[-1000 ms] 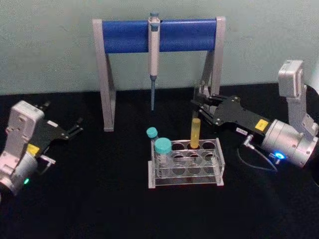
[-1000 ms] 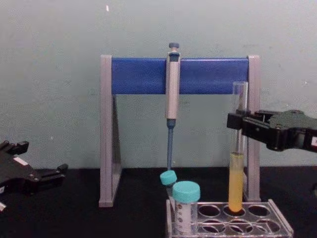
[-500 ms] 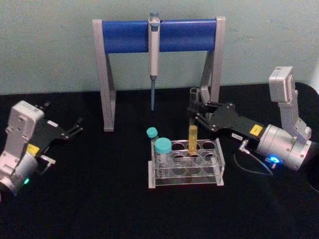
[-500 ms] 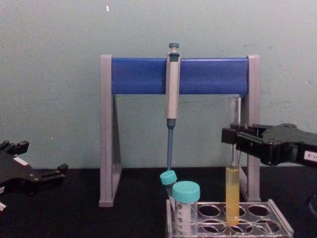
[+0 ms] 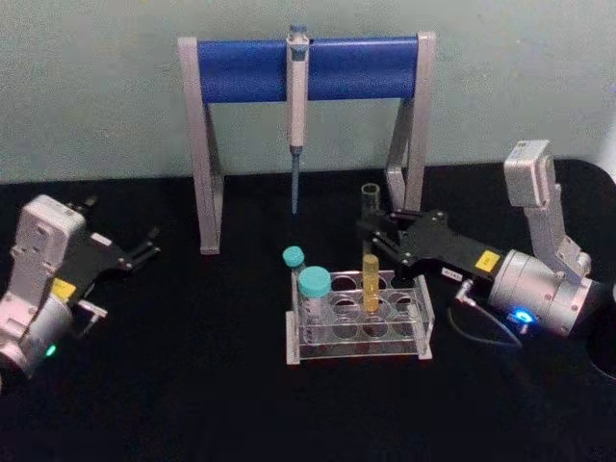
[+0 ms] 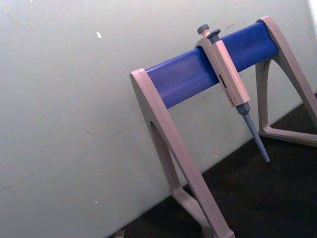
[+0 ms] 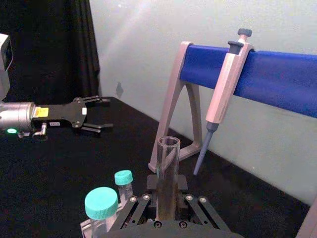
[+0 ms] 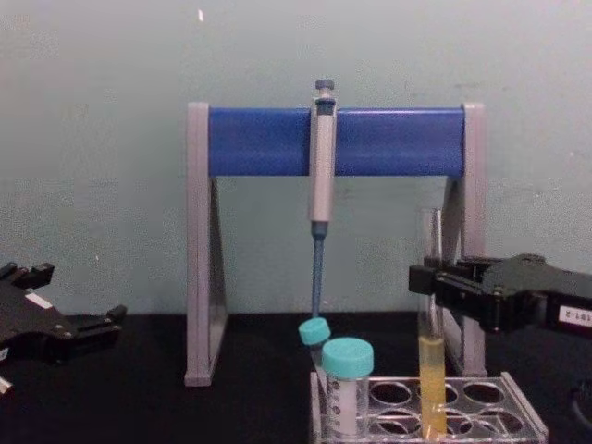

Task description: Pick up the test tube from the test tube rack, shake it, then place it back into the test tube rack.

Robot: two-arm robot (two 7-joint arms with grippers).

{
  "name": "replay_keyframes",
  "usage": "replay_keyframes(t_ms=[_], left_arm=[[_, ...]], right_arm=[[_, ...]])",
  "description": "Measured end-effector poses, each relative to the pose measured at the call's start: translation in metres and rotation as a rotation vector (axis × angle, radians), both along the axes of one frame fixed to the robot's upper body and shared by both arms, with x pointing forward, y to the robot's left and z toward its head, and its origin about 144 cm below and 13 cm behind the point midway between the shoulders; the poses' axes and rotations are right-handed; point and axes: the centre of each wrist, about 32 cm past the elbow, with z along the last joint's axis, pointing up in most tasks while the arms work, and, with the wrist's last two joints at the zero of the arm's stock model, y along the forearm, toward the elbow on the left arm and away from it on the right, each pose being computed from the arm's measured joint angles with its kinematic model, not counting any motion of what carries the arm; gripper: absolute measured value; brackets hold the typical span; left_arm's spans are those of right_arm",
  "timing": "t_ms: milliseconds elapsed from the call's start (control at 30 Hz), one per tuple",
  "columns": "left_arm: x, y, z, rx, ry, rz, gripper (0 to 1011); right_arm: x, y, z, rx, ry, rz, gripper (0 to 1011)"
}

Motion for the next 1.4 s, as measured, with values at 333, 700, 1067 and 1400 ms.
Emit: replay_keyframes(t_ms=[333,700,1067,1400], left_arm=[[0.0000,0.0000,0.0000,0.000,0.000,0.000,1002],[0.0000,0.0000,0.0000,0.000,0.000,0.000,1001],[0.0000,0.0000,0.0000,0.000,0.000,0.000,1001],[0.0000,0.0000,0.0000,0.000,0.000,0.000,1001]], right_arm=[[0.0005,0.0010,-0.0021,-0.012,0.007,0.005,232],[0.0005,0.0016,-0.0048,-0.030,0.022,0.010,233],[0.0015,0.0016,-0.0060,-0.040,0.035,0.010,233],[0.0024,0.0015,-0.0054,-0.045,0.044,0.015,233]])
